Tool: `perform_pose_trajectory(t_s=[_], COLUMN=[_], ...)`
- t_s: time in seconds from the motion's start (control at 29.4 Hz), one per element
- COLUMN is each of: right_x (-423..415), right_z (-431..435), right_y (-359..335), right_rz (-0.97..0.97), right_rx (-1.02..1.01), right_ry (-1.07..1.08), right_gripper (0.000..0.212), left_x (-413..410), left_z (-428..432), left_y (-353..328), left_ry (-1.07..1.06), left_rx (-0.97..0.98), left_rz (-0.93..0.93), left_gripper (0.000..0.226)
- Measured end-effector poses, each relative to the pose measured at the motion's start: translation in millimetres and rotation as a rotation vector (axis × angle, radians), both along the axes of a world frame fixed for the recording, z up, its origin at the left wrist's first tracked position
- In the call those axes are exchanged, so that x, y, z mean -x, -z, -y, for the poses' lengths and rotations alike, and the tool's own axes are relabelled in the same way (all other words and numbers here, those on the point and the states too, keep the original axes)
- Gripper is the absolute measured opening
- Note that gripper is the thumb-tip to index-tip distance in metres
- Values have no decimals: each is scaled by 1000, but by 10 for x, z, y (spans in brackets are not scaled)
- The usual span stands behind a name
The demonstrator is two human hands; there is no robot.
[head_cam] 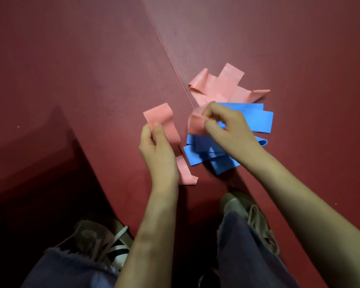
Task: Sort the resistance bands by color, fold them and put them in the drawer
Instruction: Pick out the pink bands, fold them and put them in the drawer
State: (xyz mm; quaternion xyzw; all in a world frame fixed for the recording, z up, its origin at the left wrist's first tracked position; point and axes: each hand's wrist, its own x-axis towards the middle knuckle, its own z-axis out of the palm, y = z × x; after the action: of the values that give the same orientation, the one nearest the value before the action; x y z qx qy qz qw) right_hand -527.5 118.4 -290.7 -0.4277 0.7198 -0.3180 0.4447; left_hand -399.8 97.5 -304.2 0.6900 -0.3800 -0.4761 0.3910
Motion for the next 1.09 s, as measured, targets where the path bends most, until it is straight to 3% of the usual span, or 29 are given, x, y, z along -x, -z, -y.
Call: perform_pose_trajectory(t_s=[0.17, 0.24, 0.31, 0.41, 0.54, 0.65, 0.75, 0.88, 0.99, 1.09], right_x=[-52, -76, -78, -36, 60, 71, 55, 55, 111, 331], right_z=[-65, -46, 23, 147, 230, 253, 244, 246, 243, 177], right_y=[-458, -608, -666, -561, -317, -226, -169, -130, -34, 175], right_rz=[451, 535, 554, 396, 78, 5, -87, -113, -90, -305], right_rx=[-314, -292, -246, -126, -35, -56, -54, 2, 48, -25], right_ry=[-353, -451, -406, -207, -39, -35, -13, 30, 164, 208], right_gripper=[9, 13, 18, 31, 28, 19, 12, 13, 16, 25], left_x=[43, 25, 66, 184, 231, 228, 260, 293, 280, 268], left_z=[107, 147, 157, 97, 16, -3, -27, -57, -52, -43], left_y=[-88, -81, -92, -184, -260, -205, -177, -137, -116, -113], left_ry=[12, 48, 109, 306, 258, 288, 259, 285, 295, 279], left_rx=[19, -64, -189, -296, -289, -305, -365, -255, -222, -225], left_rz=[-73, -148, -333, -303, -397, -338, -343, -296, -290, -303], left_gripper=[35, 35, 30, 18, 25, 25, 40, 21, 23, 26])
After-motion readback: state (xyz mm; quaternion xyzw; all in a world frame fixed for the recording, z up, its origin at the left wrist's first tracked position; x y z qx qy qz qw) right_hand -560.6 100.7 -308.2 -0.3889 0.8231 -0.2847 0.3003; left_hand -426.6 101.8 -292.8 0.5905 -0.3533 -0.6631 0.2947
